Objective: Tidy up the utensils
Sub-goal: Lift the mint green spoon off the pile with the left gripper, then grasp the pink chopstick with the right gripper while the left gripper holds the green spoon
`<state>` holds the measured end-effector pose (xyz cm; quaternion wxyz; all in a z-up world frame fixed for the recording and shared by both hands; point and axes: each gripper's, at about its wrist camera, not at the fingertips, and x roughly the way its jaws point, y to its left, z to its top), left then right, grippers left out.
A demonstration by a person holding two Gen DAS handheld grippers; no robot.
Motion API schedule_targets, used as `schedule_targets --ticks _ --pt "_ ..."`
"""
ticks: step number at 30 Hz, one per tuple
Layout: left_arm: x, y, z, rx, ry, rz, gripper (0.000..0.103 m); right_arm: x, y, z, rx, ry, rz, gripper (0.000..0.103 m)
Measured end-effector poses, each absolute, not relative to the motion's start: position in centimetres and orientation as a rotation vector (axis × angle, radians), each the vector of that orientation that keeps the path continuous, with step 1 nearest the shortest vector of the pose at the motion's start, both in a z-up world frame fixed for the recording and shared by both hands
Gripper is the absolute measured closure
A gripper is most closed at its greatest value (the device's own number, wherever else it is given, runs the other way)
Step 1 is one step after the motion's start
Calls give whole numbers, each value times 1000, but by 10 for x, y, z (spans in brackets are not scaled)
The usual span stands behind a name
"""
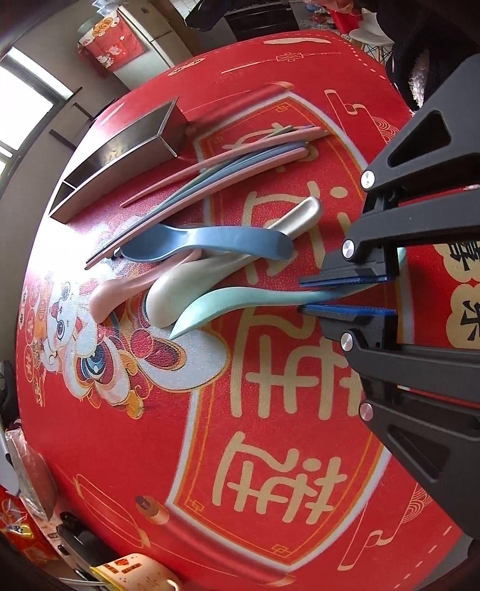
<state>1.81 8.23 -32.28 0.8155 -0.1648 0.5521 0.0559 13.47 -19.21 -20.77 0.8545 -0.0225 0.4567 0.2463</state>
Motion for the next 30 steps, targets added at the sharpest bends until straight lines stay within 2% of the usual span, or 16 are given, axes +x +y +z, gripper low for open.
schedule_targets --ticks 12,13,14,17,20,22,30 --pt "-5 105 -320 -364 1138 222 96 134 -153 -237 -47 1099 736 14" --pt "-7 107 -320 -372 1134 223 96 134 -149 -243 -59 1108 742 23" --pt "-8 109 -320 -382 1131 221 96 135 -143 -248 -79 1121 741 47" --pt "-9 108 -322 -387 1119 215 96 140 -128 -265 -108 1163 726 64" --pt "-9 108 -323 -396 1111 206 96 145 -115 -280 -83 1212 730 76" --pt "-11 110 -323 -407 1105 196 96 144 -105 -286 -87 1236 743 79" --pt "-14 111 -323 -406 1087 183 96 135 -80 -305 -123 1302 750 80"
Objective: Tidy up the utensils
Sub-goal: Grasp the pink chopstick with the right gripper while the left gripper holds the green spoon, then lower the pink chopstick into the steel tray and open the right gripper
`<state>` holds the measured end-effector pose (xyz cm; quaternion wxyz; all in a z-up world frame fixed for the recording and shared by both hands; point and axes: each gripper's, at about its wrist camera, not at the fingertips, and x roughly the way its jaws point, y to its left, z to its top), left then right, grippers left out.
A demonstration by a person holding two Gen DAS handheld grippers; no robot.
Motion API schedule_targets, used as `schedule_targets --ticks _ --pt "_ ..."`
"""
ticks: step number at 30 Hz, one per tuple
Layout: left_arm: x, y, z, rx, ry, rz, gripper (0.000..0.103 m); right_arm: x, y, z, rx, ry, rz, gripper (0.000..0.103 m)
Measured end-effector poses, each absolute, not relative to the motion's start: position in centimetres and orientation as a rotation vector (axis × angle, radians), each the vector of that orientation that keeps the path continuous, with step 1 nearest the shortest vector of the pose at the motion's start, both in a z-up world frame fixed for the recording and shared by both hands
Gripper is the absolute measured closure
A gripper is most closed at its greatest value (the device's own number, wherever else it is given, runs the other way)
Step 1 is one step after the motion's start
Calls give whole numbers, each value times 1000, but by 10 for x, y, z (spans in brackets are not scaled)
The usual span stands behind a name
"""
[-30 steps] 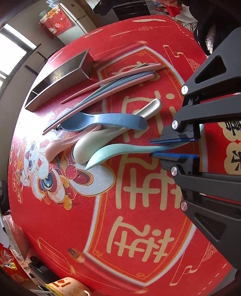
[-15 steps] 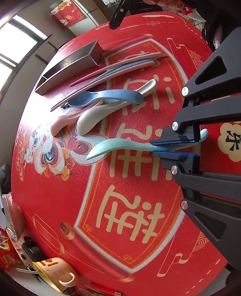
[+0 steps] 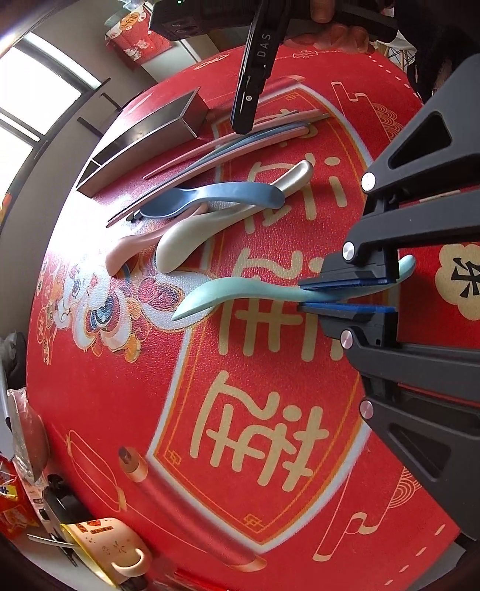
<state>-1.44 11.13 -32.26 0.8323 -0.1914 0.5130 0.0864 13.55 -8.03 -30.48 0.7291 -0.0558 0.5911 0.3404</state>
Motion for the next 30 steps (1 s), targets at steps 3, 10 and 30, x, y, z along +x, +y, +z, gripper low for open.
schedule_targets --ticks 3,10,30 --pt "-15 111 -322 -405 1085 180 96 135 -76 -309 -133 1311 745 83" --pt "-15 111 -322 -403 1086 184 96 133 -81 -307 -127 1306 735 96" --pt "-5 108 -322 -389 1091 221 96 141 -124 -249 76 1115 826 97"
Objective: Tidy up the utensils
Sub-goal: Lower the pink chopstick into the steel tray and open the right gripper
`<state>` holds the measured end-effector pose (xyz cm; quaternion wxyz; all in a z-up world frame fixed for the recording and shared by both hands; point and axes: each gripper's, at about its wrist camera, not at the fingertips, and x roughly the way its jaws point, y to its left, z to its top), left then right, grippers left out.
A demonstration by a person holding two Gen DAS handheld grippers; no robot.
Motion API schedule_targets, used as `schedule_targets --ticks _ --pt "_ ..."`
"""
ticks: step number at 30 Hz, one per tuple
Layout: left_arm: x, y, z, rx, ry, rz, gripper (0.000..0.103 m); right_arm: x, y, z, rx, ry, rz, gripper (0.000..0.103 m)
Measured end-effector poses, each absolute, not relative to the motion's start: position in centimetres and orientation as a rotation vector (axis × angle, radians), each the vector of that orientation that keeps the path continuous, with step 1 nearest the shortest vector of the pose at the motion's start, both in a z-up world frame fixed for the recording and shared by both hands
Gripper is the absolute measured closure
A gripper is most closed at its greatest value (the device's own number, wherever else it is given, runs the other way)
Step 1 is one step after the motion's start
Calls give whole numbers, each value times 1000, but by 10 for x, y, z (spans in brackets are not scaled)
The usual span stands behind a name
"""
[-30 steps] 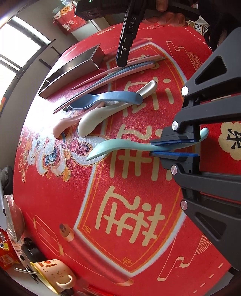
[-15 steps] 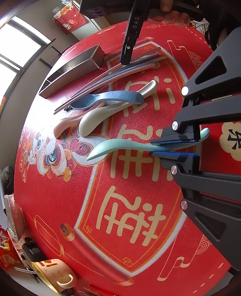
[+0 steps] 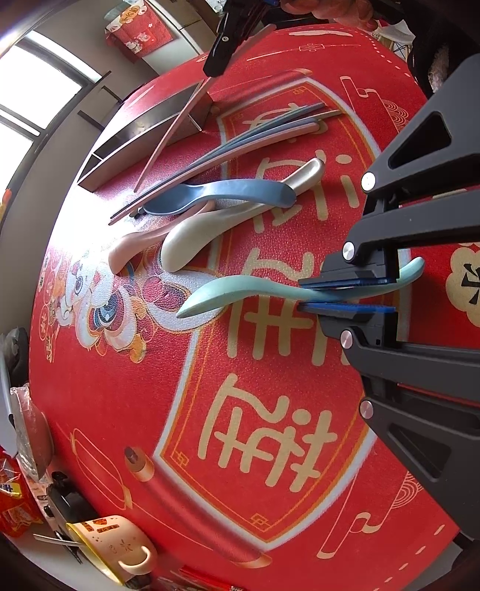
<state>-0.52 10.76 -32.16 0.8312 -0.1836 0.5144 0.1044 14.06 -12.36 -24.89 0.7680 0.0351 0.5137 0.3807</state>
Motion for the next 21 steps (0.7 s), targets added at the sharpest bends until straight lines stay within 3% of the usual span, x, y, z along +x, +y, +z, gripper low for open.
schedule_targets --ticks 11,21 --pt "-7 109 -322 -405 1083 228 96 207 -152 -216 174 1038 649 97" --pt "-11 112 -321 -431 1077 235 95 285 -126 -251 37 1101 405 97"
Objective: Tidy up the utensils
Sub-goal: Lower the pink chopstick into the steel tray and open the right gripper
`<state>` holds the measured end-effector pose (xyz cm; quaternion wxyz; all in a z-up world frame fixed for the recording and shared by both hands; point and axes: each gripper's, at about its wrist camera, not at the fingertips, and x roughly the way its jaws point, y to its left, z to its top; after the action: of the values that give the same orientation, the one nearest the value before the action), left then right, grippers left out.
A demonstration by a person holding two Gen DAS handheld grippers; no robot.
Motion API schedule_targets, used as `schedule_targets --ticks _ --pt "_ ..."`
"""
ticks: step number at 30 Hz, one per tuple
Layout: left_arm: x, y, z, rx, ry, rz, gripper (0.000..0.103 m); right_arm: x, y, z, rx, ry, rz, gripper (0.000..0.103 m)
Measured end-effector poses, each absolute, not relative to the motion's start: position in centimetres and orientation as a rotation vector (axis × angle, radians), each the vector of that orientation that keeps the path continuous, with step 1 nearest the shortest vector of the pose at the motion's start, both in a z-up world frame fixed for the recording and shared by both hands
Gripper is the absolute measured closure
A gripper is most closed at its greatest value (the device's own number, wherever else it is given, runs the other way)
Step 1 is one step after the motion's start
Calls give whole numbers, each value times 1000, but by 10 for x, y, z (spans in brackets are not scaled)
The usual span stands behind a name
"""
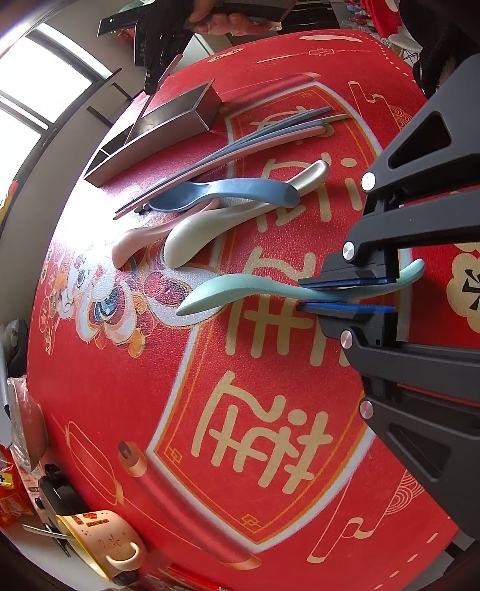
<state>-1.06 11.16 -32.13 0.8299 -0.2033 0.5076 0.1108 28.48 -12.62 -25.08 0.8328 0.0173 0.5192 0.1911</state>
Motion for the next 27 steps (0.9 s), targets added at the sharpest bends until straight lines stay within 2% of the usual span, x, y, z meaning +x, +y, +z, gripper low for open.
schedule_targets --ticks 19,27 --pt "-12 113 -321 -447 1070 221 96 297 -97 -282 -60 1228 271 96" --pt "-13 115 -321 -458 1068 214 96 291 -100 -276 -51 1216 277 95"
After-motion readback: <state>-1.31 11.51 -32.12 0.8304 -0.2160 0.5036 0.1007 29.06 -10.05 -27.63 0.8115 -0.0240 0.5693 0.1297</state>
